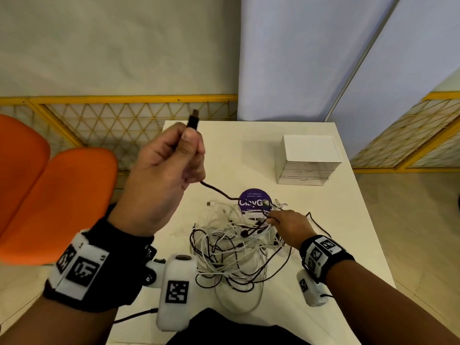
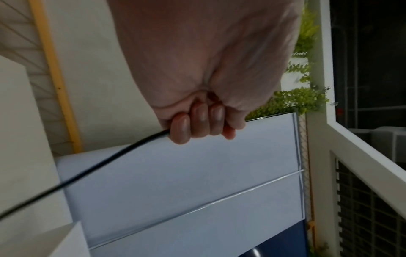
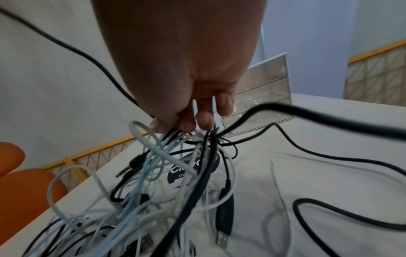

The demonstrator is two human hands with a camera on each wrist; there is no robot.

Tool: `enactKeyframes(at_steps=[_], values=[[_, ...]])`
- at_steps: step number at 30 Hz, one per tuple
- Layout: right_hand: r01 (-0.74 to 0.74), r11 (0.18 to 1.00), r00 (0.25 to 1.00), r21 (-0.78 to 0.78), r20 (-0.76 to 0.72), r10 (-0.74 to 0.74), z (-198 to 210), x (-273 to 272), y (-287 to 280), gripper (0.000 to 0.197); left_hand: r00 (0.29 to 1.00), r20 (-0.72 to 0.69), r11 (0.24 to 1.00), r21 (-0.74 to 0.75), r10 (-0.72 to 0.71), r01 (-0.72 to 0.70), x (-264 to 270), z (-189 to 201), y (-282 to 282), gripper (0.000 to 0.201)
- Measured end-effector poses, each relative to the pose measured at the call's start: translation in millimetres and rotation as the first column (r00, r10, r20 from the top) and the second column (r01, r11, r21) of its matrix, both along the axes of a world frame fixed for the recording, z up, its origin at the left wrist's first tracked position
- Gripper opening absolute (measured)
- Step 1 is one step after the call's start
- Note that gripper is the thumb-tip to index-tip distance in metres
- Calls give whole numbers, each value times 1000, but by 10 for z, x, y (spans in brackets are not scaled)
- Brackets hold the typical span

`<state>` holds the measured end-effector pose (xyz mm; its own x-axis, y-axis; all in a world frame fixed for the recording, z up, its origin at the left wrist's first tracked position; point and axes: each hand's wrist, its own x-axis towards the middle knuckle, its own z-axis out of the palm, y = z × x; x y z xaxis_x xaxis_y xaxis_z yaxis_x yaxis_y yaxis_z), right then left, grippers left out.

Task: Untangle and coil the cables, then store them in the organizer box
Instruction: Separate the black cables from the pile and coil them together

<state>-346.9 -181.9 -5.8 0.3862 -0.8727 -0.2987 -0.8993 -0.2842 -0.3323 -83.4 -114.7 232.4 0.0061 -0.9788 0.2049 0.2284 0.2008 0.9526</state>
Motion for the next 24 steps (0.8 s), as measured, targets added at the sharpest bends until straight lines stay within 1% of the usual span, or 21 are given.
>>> enactKeyframes(at_steps=[1, 3, 5, 7, 9, 10, 12, 14, 15, 16, 18, 19, 20, 21, 22, 23, 24], values=[[4, 1000, 1000, 0, 5, -4, 5, -4, 2, 32, 1000, 30, 999, 47, -10, 9, -8, -47, 7, 23], [-7, 1000, 1000, -16, 20, 8, 14, -9, 4, 32, 991, 136, 988, 155, -17, -4, -40, -161, 15, 21], [-35, 998, 999, -44, 22, 36, 48, 6, 22, 32, 967, 250, 961, 276, -47, -25, -106, -277, 16, 25], [-67, 994, 997, -83, 19, 69, 118, 46, 46, 32, 930, 353, 922, 385, -103, -44, -220, -407, 1, 21], [-103, 986, 994, -133, 14, 106, 201, 93, 73, 30, 871, 458, 885, 462, -180, -60, -356, -582, -56, 15], [-117, 981, 993, -156, 9, 120, 233, 115, 88, 29, 836, 503, 869, 491, -221, -65, -429, -689, -95, 18], [-127, 969, 991, -210, 10, 132, 288, 162, 124, 29, 788, 525, 809, 584, -320, -61, -552, -907, -180, 26], [-124, 956, 990, -266, 35, 138, 315, 204, 173, 31, 756, 510, 740, 671, -410, -51, -654, -1079, -245, 25], [-121, 952, 989, -282, 48, 140, 329, 221, 203, 35, 728, 527, 726, 685, -438, -58, -688, -1164, -275, 25], [-120, 947, 988, -298, 58, 143, 337, 236, 232, 39, 678, 565, 724, 686, -470, -69, -717, -1233, -306, 28], [-119, 938, 987, -326, 61, 146, 343, 245, 289, 44, 526, 676, 744, 658, -516, -115, -734, -1338, -366, 32], [-113, 936, 988, -334, 61, 141, 357, 241, 313, 41, 453, 722, 759, 636, -523, -137, -729, -1352, -381, 33], [-105, 937, 989, -332, 60, 132, 354, 230, 327, 36, 395, 752, 772, 619, -528, -147, -725, -1365, -394, 34], [-95, 943, 991, -319, 60, 120, 353, 219, 335, 31, 360, 766, 779, 610, -532, -147, -724, -1354, -396, 35], [-81, 950, 992, -302, 66, 106, 345, 209, 336, 28, 346, 774, 786, 602, -531, -140, -722, -1326, -394, 35], [-64, 956, 994, -285, 71, 87, 330, 200, 328, 27, 350, 778, 796, 592, -522, -128, -724, -1275, -386, 34], [-42, 962, 995, -271, 74, 65, 306, 187, 316, 27, 370, 779, 808, 579, -507, -111, -725, -1220, -384, 35]])
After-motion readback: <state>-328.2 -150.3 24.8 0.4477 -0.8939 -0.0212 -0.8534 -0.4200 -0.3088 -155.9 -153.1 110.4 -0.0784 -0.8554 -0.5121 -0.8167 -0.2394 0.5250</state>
